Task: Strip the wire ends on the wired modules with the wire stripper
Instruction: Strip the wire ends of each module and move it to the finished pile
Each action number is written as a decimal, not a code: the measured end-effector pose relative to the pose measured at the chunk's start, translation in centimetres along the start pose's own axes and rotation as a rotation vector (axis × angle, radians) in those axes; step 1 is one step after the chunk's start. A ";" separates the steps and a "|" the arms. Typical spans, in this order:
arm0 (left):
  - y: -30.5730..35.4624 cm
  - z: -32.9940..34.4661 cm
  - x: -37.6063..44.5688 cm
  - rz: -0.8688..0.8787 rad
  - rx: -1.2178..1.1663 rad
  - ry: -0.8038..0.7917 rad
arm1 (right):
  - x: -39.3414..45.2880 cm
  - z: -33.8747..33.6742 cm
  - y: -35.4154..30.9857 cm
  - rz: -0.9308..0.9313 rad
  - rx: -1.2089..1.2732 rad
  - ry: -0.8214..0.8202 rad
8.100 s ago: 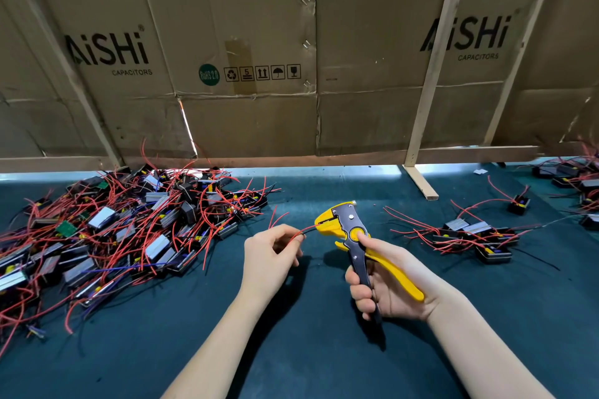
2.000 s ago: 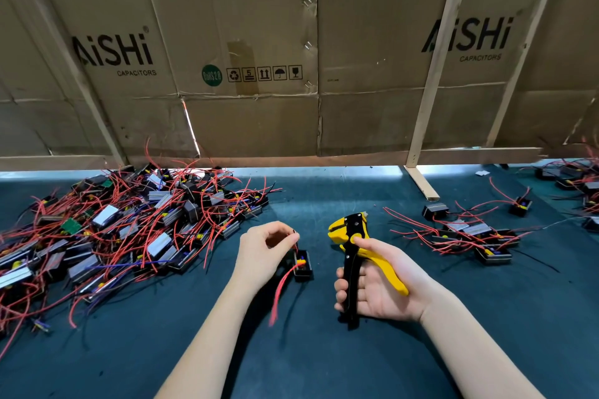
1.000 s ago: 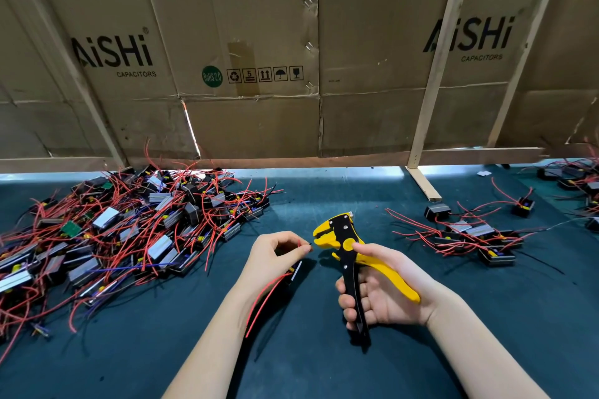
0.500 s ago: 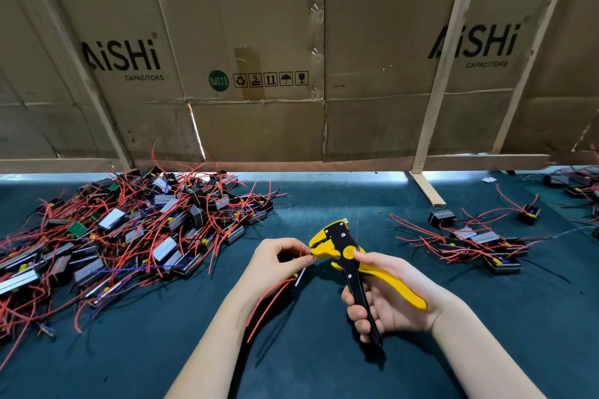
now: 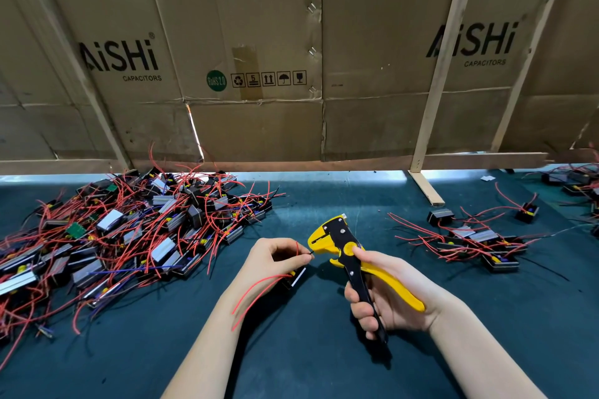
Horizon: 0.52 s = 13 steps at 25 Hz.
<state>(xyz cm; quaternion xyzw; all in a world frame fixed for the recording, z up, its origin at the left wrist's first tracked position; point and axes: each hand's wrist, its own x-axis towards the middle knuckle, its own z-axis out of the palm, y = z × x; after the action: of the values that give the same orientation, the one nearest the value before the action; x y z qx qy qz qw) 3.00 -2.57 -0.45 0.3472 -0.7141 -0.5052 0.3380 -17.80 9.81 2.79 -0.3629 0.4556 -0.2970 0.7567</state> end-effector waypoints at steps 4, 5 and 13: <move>0.0 0.1 0.0 0.007 -0.042 -0.019 | 0.0 0.3 0.0 -0.011 -0.042 -0.026; 0.0 0.0 0.0 0.008 -0.048 -0.017 | 0.0 0.3 0.0 -0.015 -0.036 -0.025; -0.3 0.0 0.2 0.007 0.029 0.057 | 0.0 0.2 0.2 -0.043 0.171 0.027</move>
<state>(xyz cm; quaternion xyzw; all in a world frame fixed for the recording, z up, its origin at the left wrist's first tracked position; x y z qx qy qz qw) 2.90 -2.82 -0.69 0.3640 -0.7126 -0.4835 0.3550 -17.59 9.97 2.70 -0.3024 0.4309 -0.3560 0.7721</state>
